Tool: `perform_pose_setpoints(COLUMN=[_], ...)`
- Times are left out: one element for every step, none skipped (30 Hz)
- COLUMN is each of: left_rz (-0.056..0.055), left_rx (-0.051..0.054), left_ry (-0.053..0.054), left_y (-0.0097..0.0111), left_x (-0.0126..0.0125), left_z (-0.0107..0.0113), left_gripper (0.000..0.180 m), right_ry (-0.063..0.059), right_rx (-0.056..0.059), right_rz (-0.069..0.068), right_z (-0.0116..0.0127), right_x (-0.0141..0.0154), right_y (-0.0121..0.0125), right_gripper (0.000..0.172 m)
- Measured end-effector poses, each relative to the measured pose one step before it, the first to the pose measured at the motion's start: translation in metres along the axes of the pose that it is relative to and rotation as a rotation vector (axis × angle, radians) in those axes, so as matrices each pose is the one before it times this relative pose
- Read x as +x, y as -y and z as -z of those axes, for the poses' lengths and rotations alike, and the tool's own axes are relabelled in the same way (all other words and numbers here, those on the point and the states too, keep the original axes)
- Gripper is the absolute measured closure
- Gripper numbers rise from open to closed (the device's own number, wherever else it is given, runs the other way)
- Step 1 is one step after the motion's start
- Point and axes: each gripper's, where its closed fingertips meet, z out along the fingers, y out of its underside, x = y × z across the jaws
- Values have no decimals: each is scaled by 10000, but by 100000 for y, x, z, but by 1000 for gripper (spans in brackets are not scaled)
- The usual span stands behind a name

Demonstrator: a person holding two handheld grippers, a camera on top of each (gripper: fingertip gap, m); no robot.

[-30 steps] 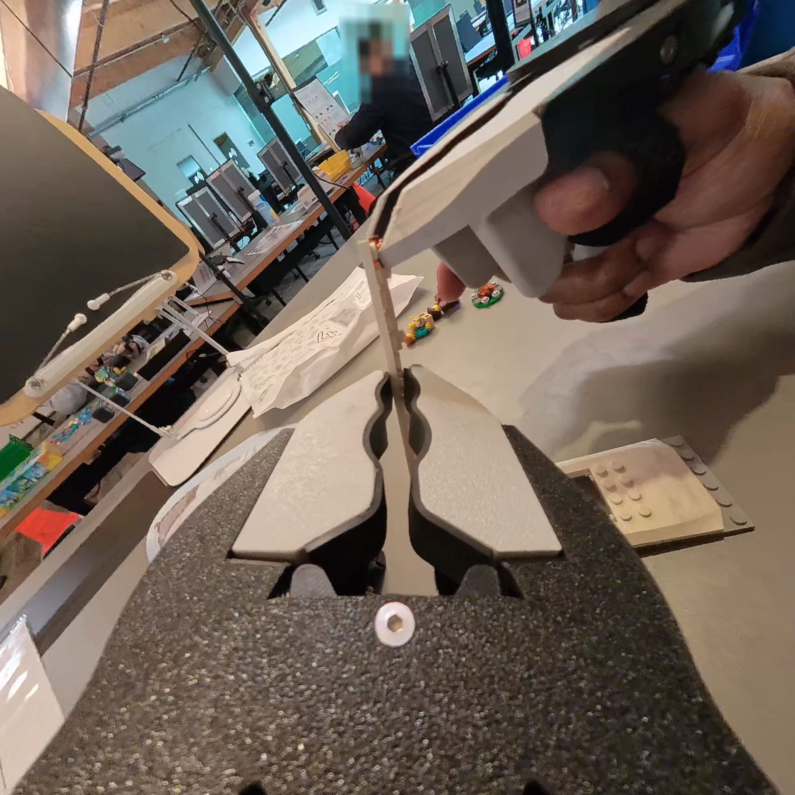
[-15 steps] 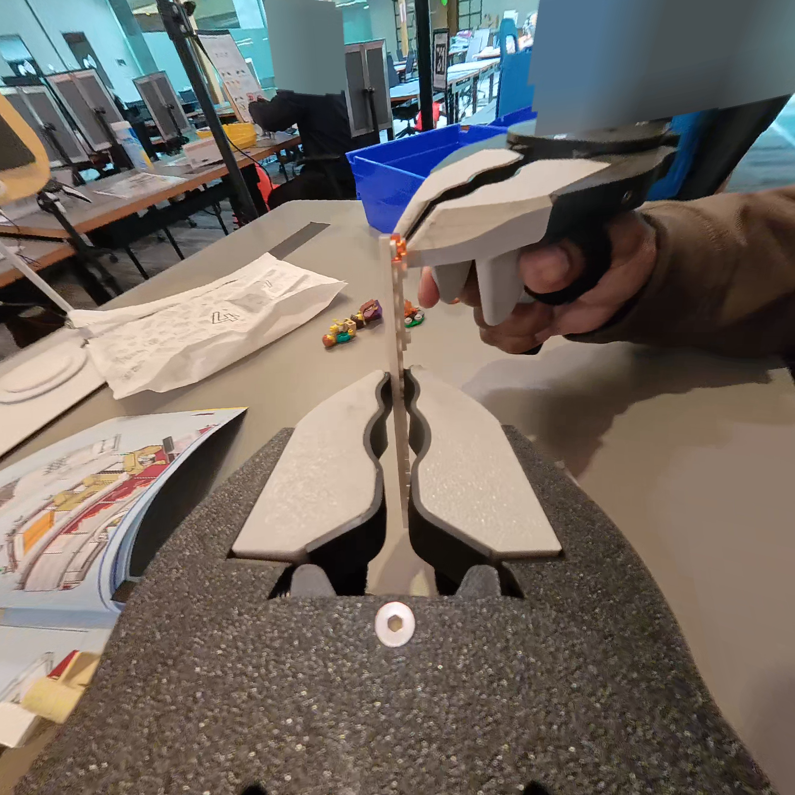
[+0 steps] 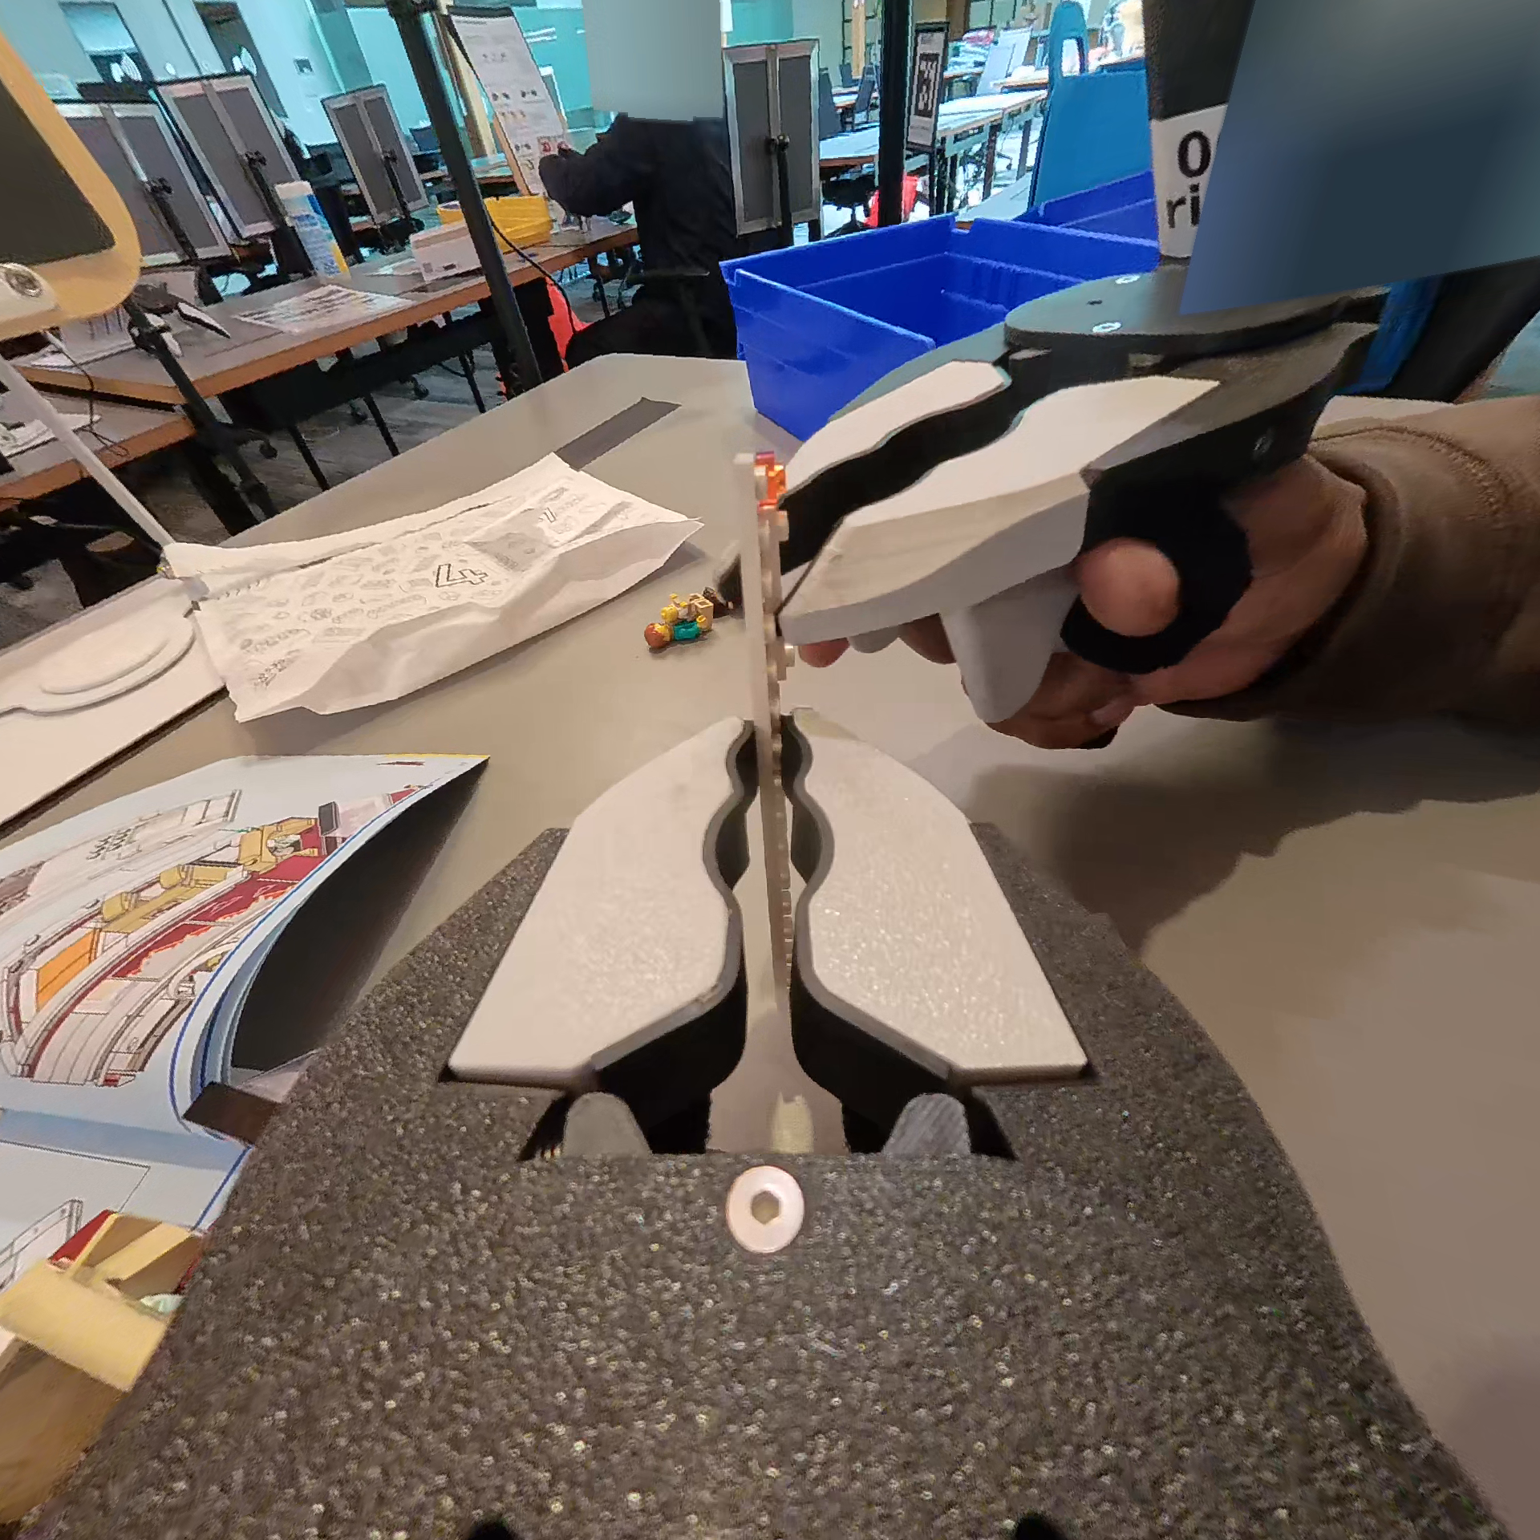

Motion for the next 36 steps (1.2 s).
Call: perform_pose_setpoints(left_rz=[-9,25,17,-46,-76,-90,-99,-89,-26,68,151,156,154,189,221,251,279,275,305,344,386,417,412,364,277,148,-15,-119,-170,-242,-278,-267,-218,-180,-179,-194], left_rx=[5,4,-7,-19,-20,-49,-80,-60,-9,35,17,-2,44,50,24,29,54,57,57,55,48,26,38,91,68,28,13,8,-53,-84,-50,-31,-33,-14,-4,-14], left_ry=[3,-49,-67,-35,7,27,54,45,-10,-95,-160,-172,-161,-171,-203,-244,-260,-273,-284,-252,-235,-241,-227,-202,-85,45,179,290,322,275,290,277,222,215,170,166], left_y=[-16,-8,-14,-35,-34,-57,-93,-94,-2,58,47,15,59,44,2,23,70,66,72,58,12,-31,-34,30,16,-40,-32,-6,-55,-93,-59,-44,-35,3,22,11], left_x=[26,32,78,101,64,23,-35,-51,-8,68,83,95,107,131,154,174,180,195,203,147,98,69,45,72,-16,-121,-231,-320,-354,-234,-177,-158,-100,-116,-80,-65], left_z=[-20,-10,-24,-38,-27,-24,-17,-17,9,36,29,7,23,2,-10,5,22,15,19,20,-3,-8,-11,-5,-16,-21,-4,39,36,-4,-28,-25,-25,-11,2,8], left_gripper=[176,176,175,175,175,175,175,175,175,175,176,176,176,176,176,175,175,176,176,176,176,176,176,176,176,176,176,176,176,176,176,176,176,176,176,176], right_ry=[27,3,24,88,22,-27,-30,-31,-20,40,84,106,113,104,110,132,147,152,165,145,108,69,40,14,-52,-111,-150,-187,-233,-187,-135,-127,-79,-55,2,20], right_rx=[-1,-16,-15,-8,-8,-33,-85,-96,-47,-3,-28,-52,-8,10,-18,-14,28,34,39,39,34,11,2,38,7,-43,-87,-138,-128,-85,-54,-24,-3,3,13,-5], right_rz=[-22,-13,31,84,97,95,77,104,147,131,72,18,-15,-42,-54,-103,-146,-168,-199,-231,-237,-197,-99,9,-23,-61,9,110,153,116,49,17,-7,-35,-49,-56], right_z=[10,8,14,23,24,18,-1,14,27,49,57,43,43,30,46,33,47,40,33,28,-3,-21,-35,-27,-45,-59,-77,-81,-86,-85,-64,-26,1,4,-3,-10], right_x=[-29,7,-46,-142,-68,27,61,57,8,-68,-51,-41,-50,-57,-51,-40,-63,-77,-85,-49,1,44,47,11,108,164,171,182,193,112,59,80,64,54,6,-13], right_y=[-10,-9,-14,-12,-23,-60,-108,-95,-28,46,30,-5,31,34,-20,2,47,51,55,36,10,-47,-53,3,-28,-88,-169,-240,-205,-117,-80,-60,-19,-6,12,-7], right_gripper=[155,155,156,158,160,160,161,161,161,162,162,162,162,162,162,162,163,163,163,163,163,163,163,163,162,162,162,162,161,160,161,160,160,160,160,159])
